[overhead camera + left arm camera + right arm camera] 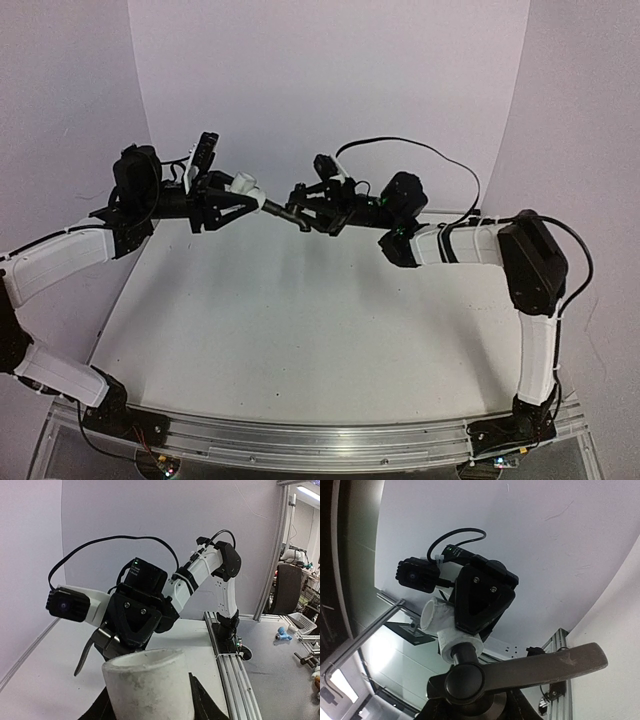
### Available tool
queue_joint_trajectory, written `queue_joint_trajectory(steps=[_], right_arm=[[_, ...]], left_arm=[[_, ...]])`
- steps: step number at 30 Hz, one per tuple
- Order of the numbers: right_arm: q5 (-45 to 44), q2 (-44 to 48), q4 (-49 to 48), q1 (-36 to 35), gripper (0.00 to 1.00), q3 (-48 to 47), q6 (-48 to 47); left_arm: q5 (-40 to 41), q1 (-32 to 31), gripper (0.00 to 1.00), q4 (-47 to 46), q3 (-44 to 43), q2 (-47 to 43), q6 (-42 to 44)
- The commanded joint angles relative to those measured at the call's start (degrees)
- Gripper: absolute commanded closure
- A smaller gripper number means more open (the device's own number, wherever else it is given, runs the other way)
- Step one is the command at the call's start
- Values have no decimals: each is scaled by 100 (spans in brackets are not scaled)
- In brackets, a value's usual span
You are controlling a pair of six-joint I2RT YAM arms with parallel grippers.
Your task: Install the water faucets
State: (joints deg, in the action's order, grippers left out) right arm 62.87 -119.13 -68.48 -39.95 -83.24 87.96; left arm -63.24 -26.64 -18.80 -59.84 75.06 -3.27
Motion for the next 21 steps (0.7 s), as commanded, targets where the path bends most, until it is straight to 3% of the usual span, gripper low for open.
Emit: queue_joint_trajectory(steps=[1, 3, 7, 10, 14, 16, 18, 21], right_arm=[[-805, -746, -1514, 261, 76, 57, 1608], [-713, -688, -1505, 296, 65, 225, 1345], [-491, -316, -1215, 328, 47, 852, 531], [-401, -16, -1099, 330, 37, 1382, 112], [-419, 487, -837, 330, 31, 2027, -683], [-481, 803, -250, 325, 30, 2210, -1434], [-697, 1322, 861, 320, 29, 2243, -2610], [-1643, 2163, 3506, 118, 23, 1985, -5161]], left_arm=[[-926, -429, 100, -542, -20, -548, -561], [-87, -430, 100, -546, 178, -802, -1093], [2333, -426, 100, -513, 671, -1466, -2406], [3227, -406, 100, -251, 767, -1731, -3330], [3541, -380, 100, 472, 421, -1575, -4203], [3401, -352, 100, 903, 99, -1319, -4502], [3067, -309, 100, 1084, -159, -1055, -4795], [2539, -295, 100, 1104, -402, -742, -5233]])
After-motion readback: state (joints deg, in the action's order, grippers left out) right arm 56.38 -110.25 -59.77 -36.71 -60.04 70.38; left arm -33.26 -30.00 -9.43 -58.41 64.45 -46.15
